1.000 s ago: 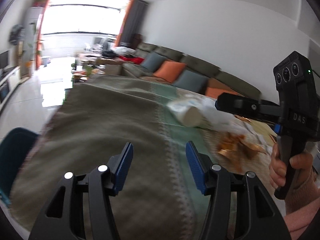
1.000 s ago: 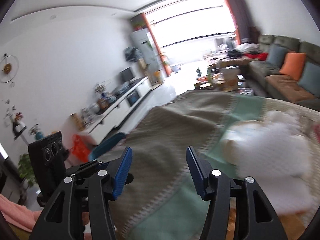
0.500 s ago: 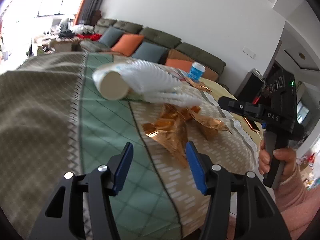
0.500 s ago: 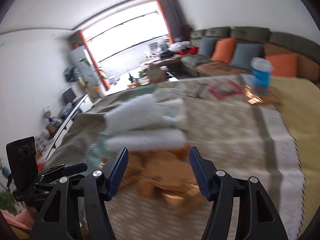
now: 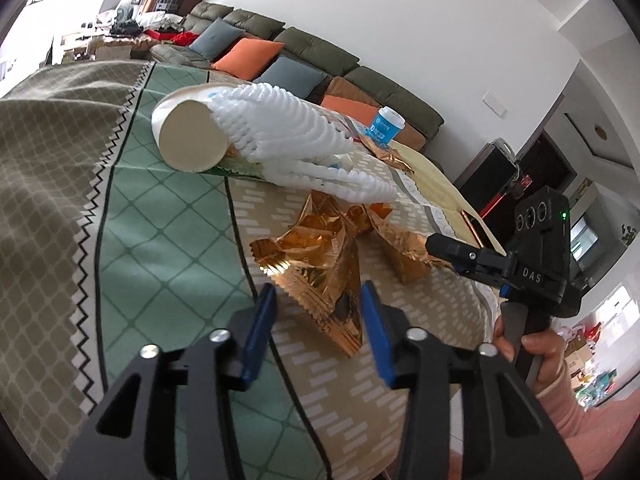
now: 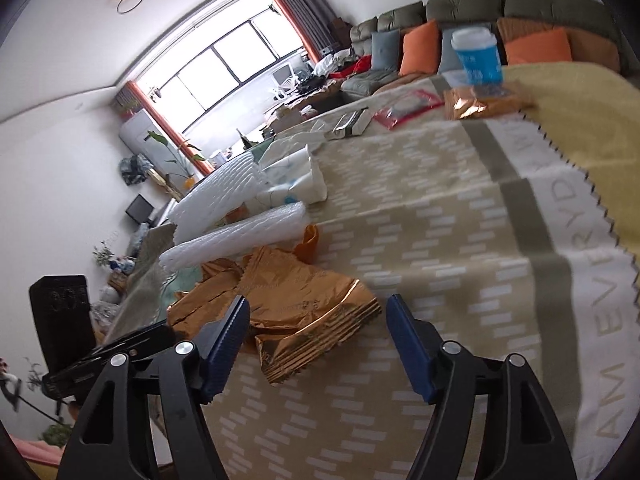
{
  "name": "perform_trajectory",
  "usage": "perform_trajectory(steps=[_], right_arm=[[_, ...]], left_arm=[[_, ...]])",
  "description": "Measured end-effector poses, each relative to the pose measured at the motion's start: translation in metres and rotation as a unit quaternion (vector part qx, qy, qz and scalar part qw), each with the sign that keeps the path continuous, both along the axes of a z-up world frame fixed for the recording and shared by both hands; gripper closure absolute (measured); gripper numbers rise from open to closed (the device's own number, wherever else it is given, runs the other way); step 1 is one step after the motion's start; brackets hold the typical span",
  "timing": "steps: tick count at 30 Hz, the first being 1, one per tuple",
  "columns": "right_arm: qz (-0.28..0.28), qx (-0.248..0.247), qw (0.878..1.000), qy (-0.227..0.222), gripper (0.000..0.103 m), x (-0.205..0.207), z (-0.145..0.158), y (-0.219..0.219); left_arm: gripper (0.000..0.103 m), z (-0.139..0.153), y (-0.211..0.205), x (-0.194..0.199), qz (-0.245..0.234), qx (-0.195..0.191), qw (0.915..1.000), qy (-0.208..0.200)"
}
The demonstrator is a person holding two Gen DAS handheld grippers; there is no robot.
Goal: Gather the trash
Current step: 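Move both open tools back over the table trash, then grasp a gold foil wrapper with the left tool while the right tool grasps a foam net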
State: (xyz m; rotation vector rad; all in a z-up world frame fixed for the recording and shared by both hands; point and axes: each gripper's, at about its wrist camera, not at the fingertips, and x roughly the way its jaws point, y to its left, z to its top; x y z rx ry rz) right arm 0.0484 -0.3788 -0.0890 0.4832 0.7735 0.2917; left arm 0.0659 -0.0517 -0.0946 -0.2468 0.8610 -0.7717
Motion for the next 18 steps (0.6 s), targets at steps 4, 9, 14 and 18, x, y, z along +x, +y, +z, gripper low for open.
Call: perform_trajectory(steps=[4, 9, 14, 18], right_arm=[[0.010, 0.020, 1.000, 0.007, 0.058, -0.001, -0.003, -0.001], [0.019, 0.020, 1.000, 0.001, 0.075, -0.007, 0.002, 0.001], [0.046, 0.006, 0.999, -0.011, 0.087, -0.014, 0.013, 0.012], [0.078, 0.000, 0.997, -0.019, 0.088, -0.019, 0.019, 0.024]], left_arm=[[0.078, -0.003, -0.004, 0.005, -0.007, -0.005, 0.9999, 0.008], [0.086, -0.002, 0.002, 0.002, -0.006, -0.007, 0.9999, 0.004], [0.089, 0.002, 0.015, -0.005, -0.002, -0.003, 1.0000, -0.004], [0.089, 0.007, 0.031, -0.013, 0.002, 0.004, 0.9999, -0.014]])
